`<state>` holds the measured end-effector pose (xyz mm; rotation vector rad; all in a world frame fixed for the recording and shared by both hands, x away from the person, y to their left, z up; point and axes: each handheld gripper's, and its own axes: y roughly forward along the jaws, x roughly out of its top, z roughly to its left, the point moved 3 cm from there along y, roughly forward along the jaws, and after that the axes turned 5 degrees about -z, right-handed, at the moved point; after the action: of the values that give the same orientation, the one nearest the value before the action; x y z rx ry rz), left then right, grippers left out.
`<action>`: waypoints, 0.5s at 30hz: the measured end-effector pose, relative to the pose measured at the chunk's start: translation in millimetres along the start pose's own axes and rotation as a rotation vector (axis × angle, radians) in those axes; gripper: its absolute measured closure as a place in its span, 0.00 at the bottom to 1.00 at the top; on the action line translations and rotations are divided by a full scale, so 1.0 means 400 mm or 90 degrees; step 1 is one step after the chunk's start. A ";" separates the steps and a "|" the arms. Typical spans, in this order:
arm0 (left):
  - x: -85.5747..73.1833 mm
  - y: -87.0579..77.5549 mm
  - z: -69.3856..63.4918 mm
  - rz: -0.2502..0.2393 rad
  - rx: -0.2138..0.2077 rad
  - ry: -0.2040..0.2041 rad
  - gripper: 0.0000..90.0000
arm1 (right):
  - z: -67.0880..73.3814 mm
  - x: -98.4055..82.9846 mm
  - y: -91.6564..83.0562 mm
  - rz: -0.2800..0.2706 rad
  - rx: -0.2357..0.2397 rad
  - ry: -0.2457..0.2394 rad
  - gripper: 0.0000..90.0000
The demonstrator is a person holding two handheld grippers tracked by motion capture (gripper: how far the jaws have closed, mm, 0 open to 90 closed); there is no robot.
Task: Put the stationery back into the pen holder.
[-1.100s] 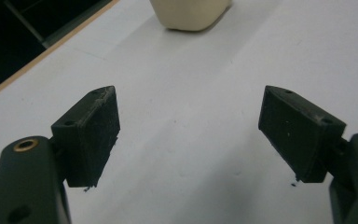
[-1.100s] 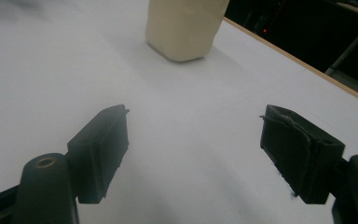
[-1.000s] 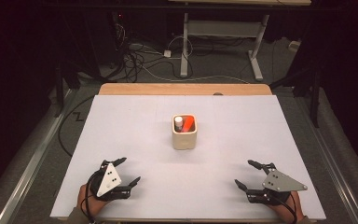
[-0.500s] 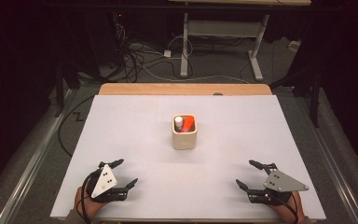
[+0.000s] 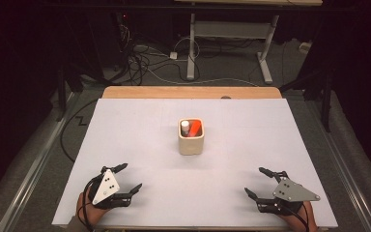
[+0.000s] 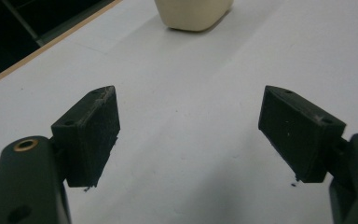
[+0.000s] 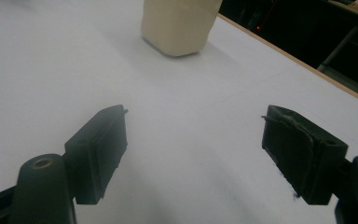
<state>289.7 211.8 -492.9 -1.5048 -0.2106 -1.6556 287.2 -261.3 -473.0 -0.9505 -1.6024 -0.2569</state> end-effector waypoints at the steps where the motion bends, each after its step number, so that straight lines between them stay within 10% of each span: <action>1: 0.000 0.000 0.000 0.000 0.000 -0.001 0.22 | 0.000 0.000 0.000 0.001 0.000 0.001 0.25; 15: 0.001 0.007 -0.002 0.003 -0.002 -0.001 0.22 | -0.005 -0.005 0.000 -0.002 0.000 0.010 0.25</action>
<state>291.0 209.3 -493.9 -1.5073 -0.2053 -1.6509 288.7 -263.4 -474.1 -0.9450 -1.5895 -0.2657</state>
